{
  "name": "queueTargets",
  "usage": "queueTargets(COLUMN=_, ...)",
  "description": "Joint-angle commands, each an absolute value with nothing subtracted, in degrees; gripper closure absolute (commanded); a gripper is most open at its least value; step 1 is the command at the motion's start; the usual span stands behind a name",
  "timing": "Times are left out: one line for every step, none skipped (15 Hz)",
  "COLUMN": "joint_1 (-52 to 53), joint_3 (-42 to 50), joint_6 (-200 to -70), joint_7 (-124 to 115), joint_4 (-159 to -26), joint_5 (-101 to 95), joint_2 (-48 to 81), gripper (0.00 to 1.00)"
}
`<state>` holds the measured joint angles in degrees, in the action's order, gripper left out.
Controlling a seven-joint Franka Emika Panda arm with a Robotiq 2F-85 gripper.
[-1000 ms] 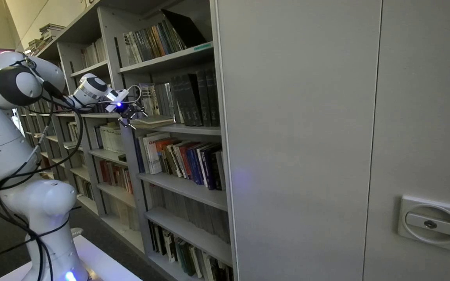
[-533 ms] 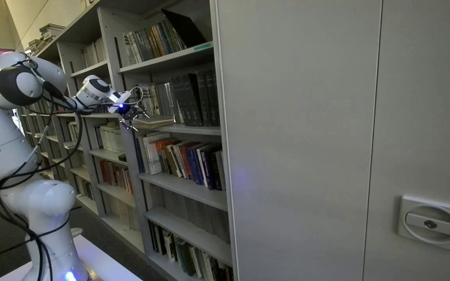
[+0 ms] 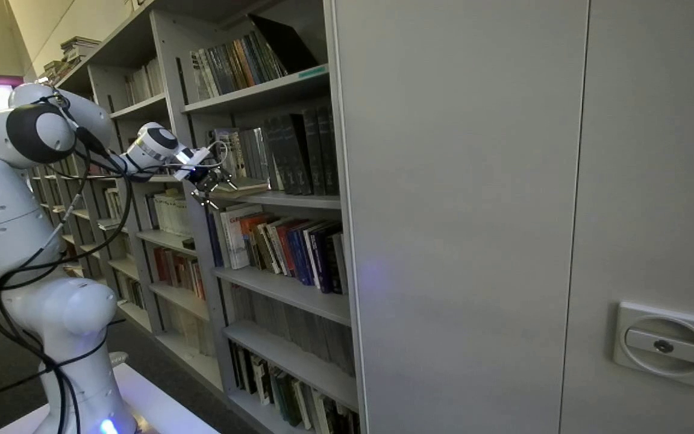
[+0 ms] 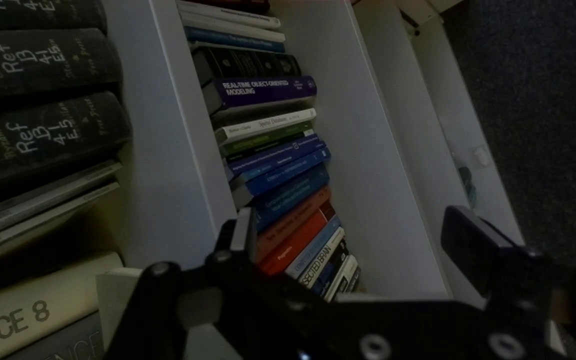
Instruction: Take the book that lies on top of the standing books and put it on the pile, and pull out another book and put it on the pile
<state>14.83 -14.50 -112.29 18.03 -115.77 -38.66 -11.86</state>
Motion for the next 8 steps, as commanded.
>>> queueTargets(joint_1=14.39, joint_3=-14.63, joint_6=-113.14, joint_7=18.13, joint_4=-114.27, joint_5=-40.04, joint_2=-10.47, gripper=0.00)
queueTargets(joint_1=14.49, joint_3=-14.73, joint_6=-113.39, joint_7=18.16, joint_4=-113.97, joint_5=-40.09, joint_2=-10.23, gripper=0.00)
queueTargets(joint_1=14.58, joint_3=-14.85, joint_6=-113.66, joint_7=18.19, joint_4=-113.80, joint_5=-40.31, joint_2=-10.09, gripper=0.00)
queueTargets(joint_1=14.70, joint_3=-14.95, joint_6=-114.11, joint_7=18.22, joint_4=-113.56, joint_5=-40.28, joint_2=-9.99, gripper=0.00)
queueTargets(joint_1=14.80, joint_3=-15.07, joint_6=-114.45, joint_7=18.31, joint_4=-113.29, joint_5=-40.22, joint_2=-9.94, gripper=0.00)
queueTargets(joint_1=14.90, joint_3=-15.24, joint_6=-114.83, joint_7=18.37, joint_4=-112.98, joint_5=-40.28, joint_2=-9.86, gripper=0.00)
queueTargets(joint_1=15.00, joint_3=-15.42, joint_6=-115.14, joint_7=18.40, joint_4=-112.64, joint_5=-40.19, joint_2=-9.79, gripper=0.00)
queueTargets(joint_1=15.07, joint_3=-15.57, joint_6=-115.36, joint_7=18.47, joint_4=-112.35, joint_5=-40.11, joint_2=-9.74, gripper=0.00)
